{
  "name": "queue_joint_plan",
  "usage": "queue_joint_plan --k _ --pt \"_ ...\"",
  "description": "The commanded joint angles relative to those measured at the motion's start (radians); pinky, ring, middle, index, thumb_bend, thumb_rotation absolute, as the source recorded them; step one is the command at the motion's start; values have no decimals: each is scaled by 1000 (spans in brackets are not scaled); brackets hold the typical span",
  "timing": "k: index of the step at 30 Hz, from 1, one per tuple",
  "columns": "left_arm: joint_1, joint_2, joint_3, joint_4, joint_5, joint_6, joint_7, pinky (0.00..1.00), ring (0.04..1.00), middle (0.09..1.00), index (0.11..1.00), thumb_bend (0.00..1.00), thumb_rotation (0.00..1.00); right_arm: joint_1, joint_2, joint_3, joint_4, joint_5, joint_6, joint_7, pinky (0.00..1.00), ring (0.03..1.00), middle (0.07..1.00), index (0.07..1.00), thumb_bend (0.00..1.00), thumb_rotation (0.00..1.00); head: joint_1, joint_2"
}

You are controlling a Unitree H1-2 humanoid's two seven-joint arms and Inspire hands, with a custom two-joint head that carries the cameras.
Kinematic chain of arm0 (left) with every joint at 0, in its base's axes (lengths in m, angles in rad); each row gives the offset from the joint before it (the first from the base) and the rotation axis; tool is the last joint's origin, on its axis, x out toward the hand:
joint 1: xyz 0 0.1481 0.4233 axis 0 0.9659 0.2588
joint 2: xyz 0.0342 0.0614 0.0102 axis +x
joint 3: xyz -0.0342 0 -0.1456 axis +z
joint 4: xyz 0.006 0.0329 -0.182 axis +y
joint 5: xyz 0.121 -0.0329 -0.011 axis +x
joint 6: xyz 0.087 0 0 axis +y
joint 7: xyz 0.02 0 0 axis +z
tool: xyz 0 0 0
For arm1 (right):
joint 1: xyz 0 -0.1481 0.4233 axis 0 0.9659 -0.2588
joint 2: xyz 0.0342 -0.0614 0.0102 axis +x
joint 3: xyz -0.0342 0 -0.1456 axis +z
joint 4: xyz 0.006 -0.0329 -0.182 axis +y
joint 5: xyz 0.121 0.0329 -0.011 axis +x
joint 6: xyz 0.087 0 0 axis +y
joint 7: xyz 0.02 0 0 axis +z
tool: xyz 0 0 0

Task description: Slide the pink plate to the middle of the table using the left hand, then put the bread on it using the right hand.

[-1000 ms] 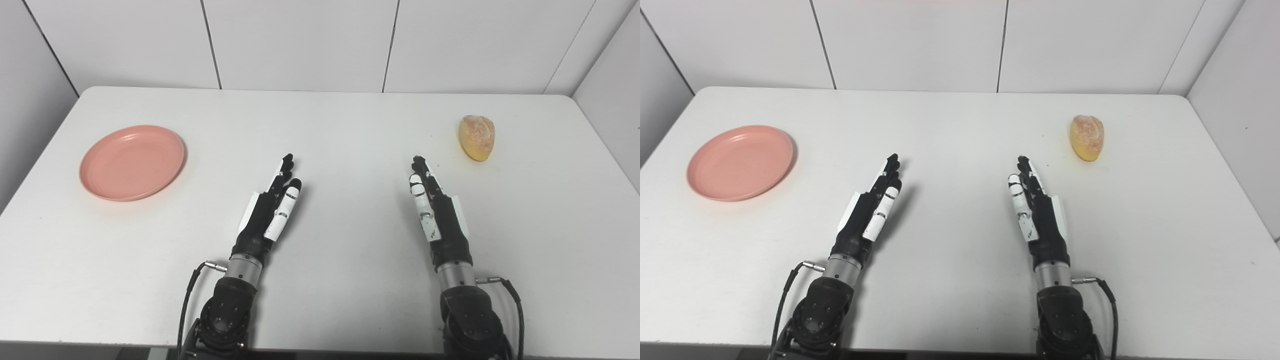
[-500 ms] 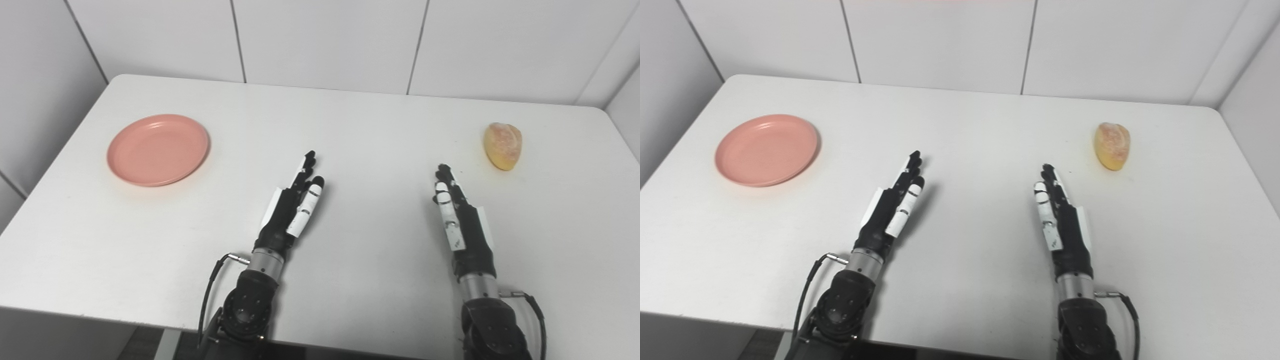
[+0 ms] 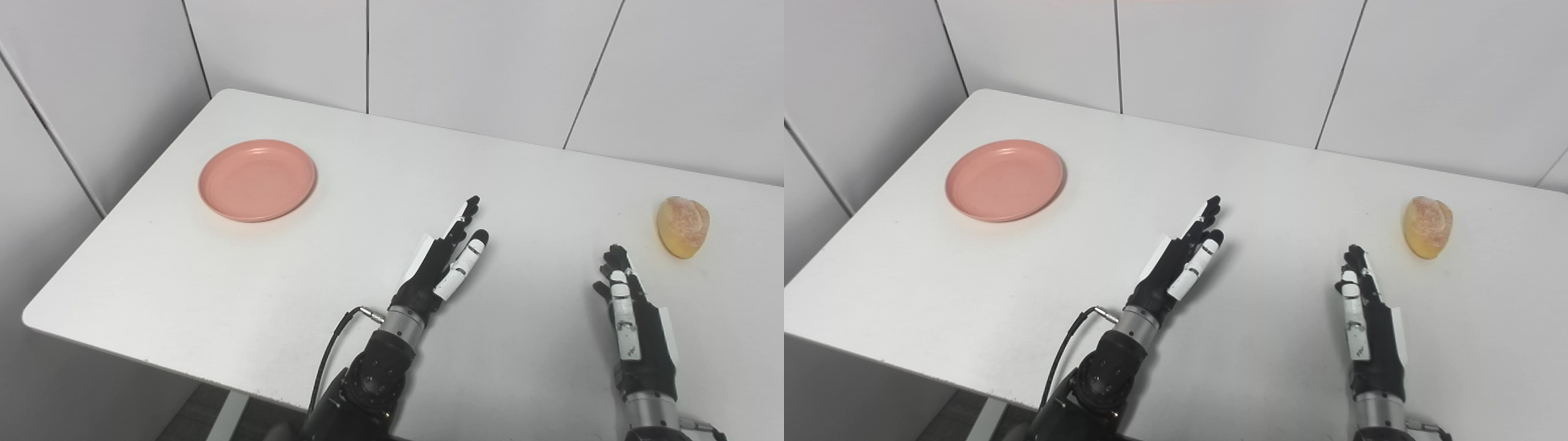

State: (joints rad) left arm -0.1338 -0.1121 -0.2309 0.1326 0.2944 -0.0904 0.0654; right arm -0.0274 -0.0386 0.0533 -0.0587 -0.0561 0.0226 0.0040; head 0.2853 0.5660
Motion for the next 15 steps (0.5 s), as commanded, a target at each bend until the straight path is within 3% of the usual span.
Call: queue_joint_plan --k 1,15 --pt "4 -3 3 31 -2 -29 15 983 1000 1000 1000 340 1000 -21 -1 -5 -14 6 -57 4 939 947 941 931 132 1000 -1 1" --pt "-5 11 26 13 -22 -6 -5 966 994 1000 996 381 1000 -25 25 3 -18 -12 -49 -9 933 942 936 926 113 1000 -7 3"
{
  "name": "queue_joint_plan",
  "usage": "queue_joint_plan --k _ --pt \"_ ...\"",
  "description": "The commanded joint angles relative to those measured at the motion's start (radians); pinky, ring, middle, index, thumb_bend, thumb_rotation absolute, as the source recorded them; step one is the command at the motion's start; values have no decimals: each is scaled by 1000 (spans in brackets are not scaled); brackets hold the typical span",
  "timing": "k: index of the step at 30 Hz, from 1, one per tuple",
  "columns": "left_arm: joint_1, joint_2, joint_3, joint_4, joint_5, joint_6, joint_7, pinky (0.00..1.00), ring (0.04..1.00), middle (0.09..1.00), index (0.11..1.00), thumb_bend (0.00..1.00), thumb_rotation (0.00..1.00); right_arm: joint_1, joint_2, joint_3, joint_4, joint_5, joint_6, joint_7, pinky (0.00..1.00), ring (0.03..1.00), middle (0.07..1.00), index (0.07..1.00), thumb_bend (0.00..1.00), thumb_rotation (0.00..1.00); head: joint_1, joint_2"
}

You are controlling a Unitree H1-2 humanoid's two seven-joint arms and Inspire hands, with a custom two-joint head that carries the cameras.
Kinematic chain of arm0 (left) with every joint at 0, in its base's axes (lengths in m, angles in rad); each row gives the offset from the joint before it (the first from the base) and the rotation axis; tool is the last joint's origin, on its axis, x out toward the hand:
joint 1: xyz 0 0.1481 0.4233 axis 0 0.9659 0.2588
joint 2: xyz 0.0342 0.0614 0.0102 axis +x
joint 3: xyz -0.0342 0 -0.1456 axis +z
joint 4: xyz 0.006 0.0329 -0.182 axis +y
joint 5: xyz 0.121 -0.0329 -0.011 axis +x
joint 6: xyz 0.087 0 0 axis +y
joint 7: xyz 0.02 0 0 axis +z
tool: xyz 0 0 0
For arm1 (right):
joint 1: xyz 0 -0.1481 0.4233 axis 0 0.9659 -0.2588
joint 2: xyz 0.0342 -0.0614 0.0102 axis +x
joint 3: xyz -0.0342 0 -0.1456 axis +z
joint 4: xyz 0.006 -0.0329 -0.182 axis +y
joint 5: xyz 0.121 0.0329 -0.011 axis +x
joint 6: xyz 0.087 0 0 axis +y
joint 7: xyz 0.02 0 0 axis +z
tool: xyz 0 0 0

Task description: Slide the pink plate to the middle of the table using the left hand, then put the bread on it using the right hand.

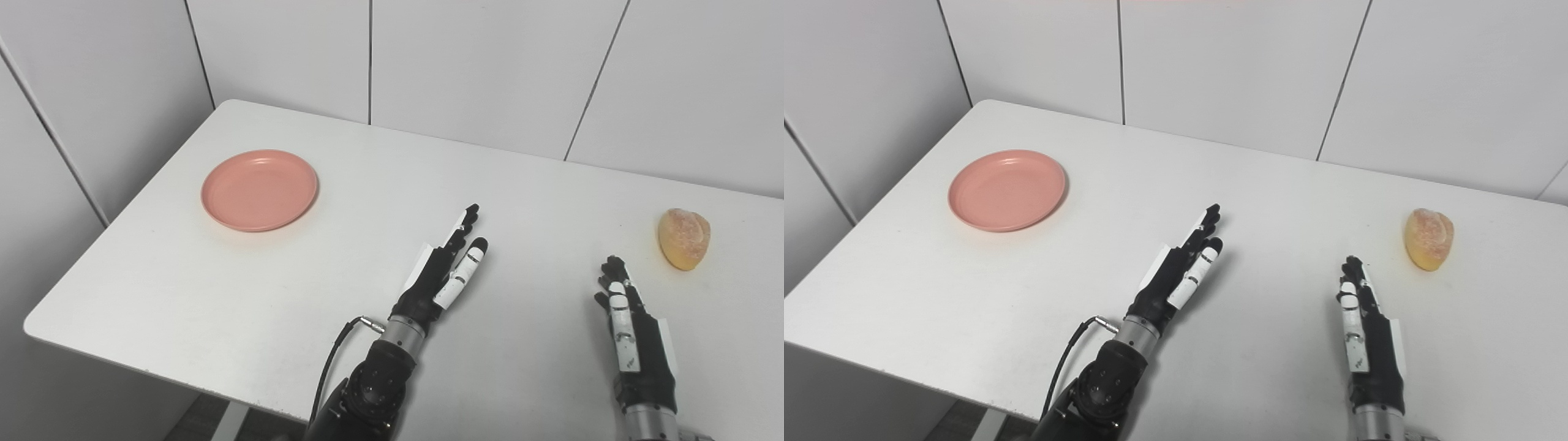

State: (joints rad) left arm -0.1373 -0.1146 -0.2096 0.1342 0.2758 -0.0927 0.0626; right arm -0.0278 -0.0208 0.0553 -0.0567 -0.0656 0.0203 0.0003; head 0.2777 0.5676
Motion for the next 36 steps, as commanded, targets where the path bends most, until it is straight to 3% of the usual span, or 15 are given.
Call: queue_joint_plan --k 1,7,16,19,26,32,36 --pt "-2 13 8 0 -6 10 -5 965 994 1000 997 387 1000 -25 9 2 -21 -4 -47 -5 929 939 934 924 113 1000 1 2" --pt "-15 16 28 -75 -30 63 -26 972 997 1000 1000 398 1000 -29 19 4 -24 -10 -36 -5 939 944 938 927 107 1000 10 -3" --pt "-70 21 98 -225 -140 262 -79 981 994 1000 1000 337 1000 -34 29 11 -14 -17 -40 -2 951 955 945 937 93 1000 26 -13" --pt "-119 62 123 -250 -178 306 -116 996 999 1000 1000 351 1000 -38 41 12 0 -12 -50 -5 960 959 947 939 88 1000 20 -16" --pt "-207 157 161 -279 -223 370 -166 917 951 970 963 367 1000 -33 56 23 -24 -49 -13 -22 931 943 936 926 88 1000 12 -19" --pt "-268 201 248 -321 -326 421 -177 941 947 962 950 393 1000 -29 55 25 -27 -49 -17 -20 937 949 944 932 86 1000 16 -19" --pt "-296 233 283 -347 -337 457 -167 943 939 961 951 408 1000 -29 55 23 -28 -45 -15 -20 935 947 942 930 91 1000 18 -18"
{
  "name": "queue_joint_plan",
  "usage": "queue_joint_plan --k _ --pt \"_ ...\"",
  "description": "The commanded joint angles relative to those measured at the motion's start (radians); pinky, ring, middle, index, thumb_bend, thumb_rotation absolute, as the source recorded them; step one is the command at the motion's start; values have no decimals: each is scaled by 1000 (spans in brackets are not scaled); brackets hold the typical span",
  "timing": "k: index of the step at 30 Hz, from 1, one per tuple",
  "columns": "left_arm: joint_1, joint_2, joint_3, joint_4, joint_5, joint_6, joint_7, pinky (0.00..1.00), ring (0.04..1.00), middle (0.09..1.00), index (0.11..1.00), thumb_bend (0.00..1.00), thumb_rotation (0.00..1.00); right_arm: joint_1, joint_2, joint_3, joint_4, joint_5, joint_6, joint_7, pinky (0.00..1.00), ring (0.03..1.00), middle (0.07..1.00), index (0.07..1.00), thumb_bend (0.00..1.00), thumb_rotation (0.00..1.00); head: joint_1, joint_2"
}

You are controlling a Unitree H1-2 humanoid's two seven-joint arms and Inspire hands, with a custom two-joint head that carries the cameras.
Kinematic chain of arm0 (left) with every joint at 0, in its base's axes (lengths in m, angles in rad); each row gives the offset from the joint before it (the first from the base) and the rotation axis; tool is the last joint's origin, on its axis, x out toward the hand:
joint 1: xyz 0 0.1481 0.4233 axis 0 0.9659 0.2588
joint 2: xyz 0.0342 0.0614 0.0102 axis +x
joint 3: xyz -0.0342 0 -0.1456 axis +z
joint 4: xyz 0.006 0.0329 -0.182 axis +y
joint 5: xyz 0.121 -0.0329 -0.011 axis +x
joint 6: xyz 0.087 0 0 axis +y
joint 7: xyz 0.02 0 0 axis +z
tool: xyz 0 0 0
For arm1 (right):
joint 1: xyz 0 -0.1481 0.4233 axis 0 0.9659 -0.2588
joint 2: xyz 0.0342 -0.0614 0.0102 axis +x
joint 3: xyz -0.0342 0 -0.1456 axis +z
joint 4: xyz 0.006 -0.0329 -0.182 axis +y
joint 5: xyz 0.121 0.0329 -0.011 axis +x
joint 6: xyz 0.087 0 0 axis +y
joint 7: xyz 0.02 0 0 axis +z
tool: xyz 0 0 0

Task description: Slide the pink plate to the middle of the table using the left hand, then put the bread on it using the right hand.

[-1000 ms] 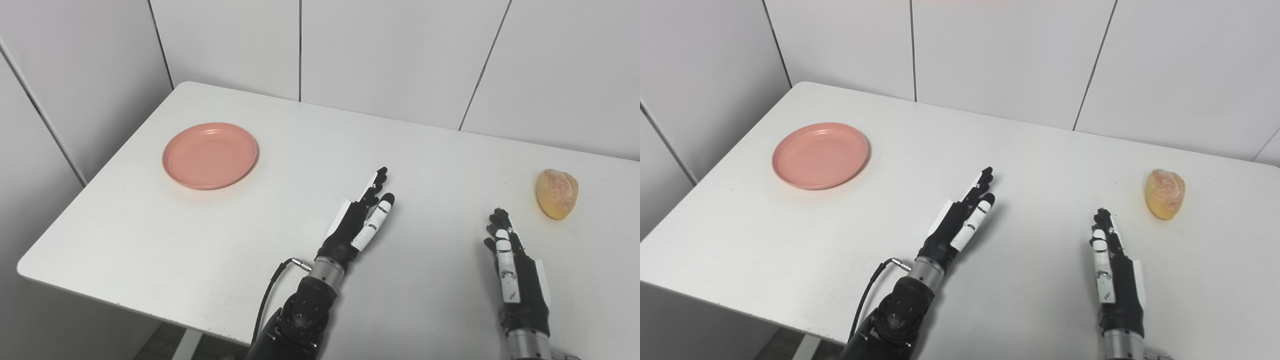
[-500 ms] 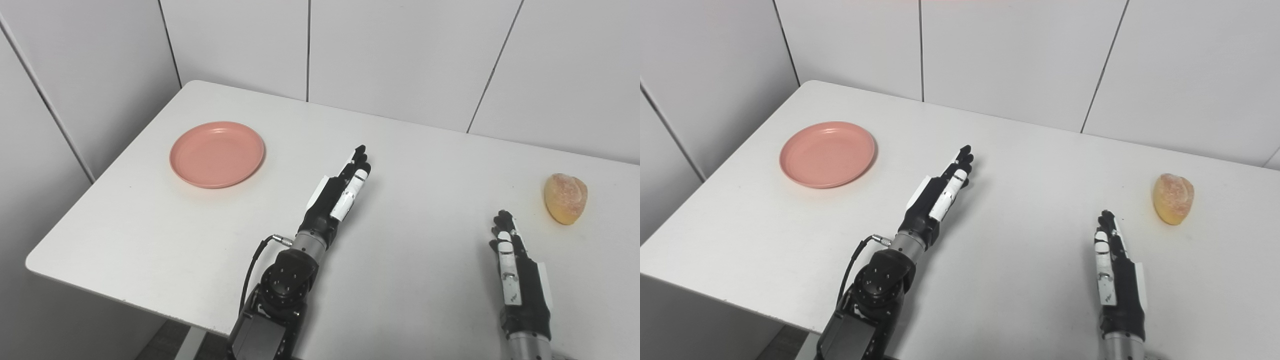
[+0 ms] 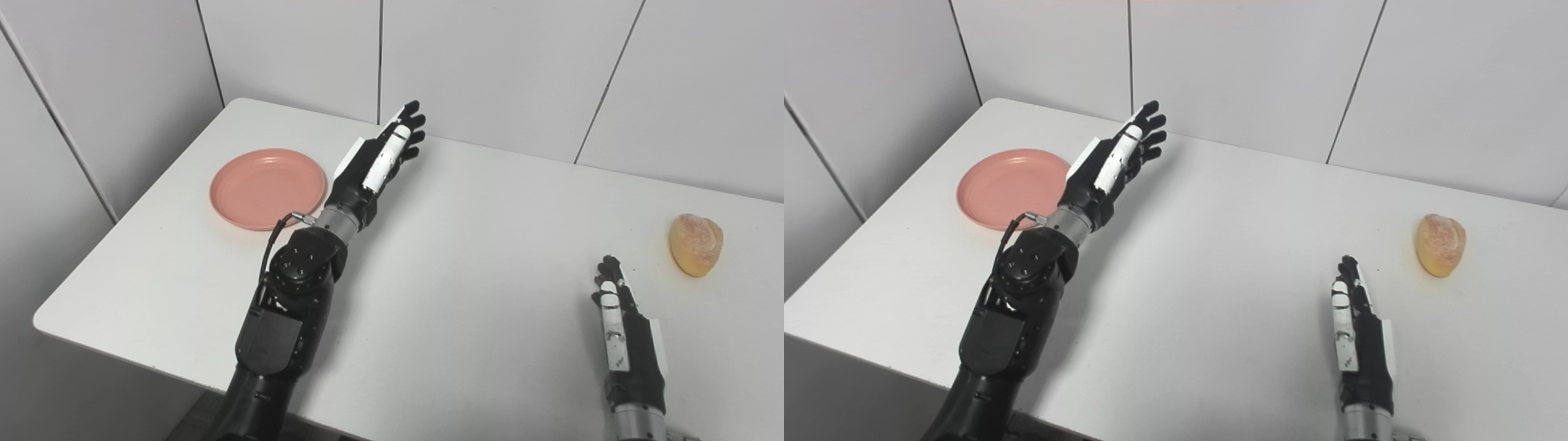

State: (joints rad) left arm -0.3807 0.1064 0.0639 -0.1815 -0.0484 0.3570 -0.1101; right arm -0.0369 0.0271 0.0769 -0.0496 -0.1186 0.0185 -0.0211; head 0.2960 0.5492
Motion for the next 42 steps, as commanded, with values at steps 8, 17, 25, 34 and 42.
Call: queue_joint_plan --k 8,17,25,34,42 --pt "-103 84 114 -41 -38 29 42 939 941 955 950 425 1000 -19 2 -5 -33 27 -16 11 952 957 947 936 91 1000 7 -3" --pt "-132 142 205 -59 -80 40 87 916 924 935 928 410 1000 -18 2 -5 -31 29 -18 5 956 956 943 930 78 1000 4 -5" --pt "-141 187 257 -29 -91 40 120 862 887 899 893 379 1000 -14 -5 -5 -29 28 -29 12 957 959 947 935 90 1000 12 -7" --pt "-146 234 324 43 -140 16 128 879 883 885 879 348 1000 -16 -3 -16 -27 74 -25 23 997 978 963 951 115 1000 29 -4" --pt "-126 292 366 98 -164 8 131 855 869 874 864 368 1000 -21 -9 -23 -9 89 -46 26 1000 982 964 951 106 1000 40 -4"
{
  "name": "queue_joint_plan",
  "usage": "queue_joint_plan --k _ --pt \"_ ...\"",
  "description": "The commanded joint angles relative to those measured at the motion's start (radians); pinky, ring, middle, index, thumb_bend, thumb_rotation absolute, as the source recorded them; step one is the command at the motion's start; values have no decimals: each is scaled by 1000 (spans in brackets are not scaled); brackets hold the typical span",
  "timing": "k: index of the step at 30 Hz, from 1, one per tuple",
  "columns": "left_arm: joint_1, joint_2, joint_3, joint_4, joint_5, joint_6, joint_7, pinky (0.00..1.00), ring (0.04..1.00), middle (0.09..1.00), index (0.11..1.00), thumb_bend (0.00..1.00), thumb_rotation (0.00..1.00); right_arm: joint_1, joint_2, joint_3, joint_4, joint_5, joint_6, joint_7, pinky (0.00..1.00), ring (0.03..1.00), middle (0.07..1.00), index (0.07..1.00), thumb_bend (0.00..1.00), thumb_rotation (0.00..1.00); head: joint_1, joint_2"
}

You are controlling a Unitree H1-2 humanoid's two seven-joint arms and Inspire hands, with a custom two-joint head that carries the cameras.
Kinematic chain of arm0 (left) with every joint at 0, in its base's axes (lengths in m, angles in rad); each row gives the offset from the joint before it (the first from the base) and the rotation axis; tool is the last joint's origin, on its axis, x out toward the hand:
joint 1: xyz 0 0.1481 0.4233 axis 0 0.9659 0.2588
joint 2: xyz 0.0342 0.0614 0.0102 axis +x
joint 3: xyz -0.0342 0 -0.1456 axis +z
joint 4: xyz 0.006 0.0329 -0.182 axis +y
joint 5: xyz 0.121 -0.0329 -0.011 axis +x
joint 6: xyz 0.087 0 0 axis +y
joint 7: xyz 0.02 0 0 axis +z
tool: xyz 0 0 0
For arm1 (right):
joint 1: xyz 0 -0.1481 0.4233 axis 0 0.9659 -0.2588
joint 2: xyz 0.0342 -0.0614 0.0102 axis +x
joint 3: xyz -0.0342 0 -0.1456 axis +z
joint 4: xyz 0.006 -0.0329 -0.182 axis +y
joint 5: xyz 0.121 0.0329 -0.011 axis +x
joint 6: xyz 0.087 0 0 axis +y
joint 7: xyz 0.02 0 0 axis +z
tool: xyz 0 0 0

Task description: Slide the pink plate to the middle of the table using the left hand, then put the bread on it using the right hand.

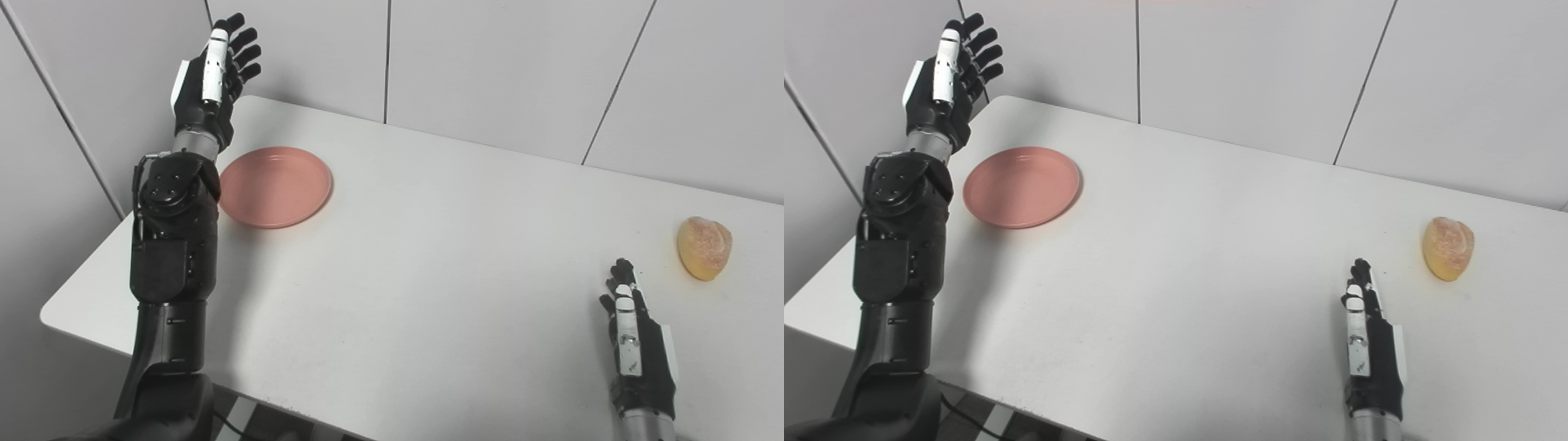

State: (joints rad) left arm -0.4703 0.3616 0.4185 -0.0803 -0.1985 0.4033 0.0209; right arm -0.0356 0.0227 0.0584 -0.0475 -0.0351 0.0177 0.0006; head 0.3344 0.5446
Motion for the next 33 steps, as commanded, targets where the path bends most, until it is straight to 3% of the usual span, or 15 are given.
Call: queue_joint_plan --k 1,13,19,26,33 --pt "-33 44 15 2 -14 -40 -1 857 870 874 865 374 1000 -23 -5 -5 -9 8 -48 5 1000 983 964 950 103 1000 2 0" --pt "-25 79 104 63 -60 -41 18 845 859 861 851 388 981 -25 -10 -10 -4 4 -57 7 999 975 959 944 111 1000 11 2" --pt "-7 87 116 83 -67 -46 18 850 852 856 841 369 1000 -22 -8 -10 -13 10 -46 9 1000 978 963 949 115 1000 11 5" --pt "11 89 121 134 -80 -64 4 853 853 857 854 372 1000 -25 -13 -11 5 11 -81 9 996 972 957 944 115 1000 11 12" --pt "24 80 111 185 -84 -84 12 843 853 855 848 363 1000 -21 -11 -10 -14 1 -61 4 995 971 953 940 118 1000 11 15"
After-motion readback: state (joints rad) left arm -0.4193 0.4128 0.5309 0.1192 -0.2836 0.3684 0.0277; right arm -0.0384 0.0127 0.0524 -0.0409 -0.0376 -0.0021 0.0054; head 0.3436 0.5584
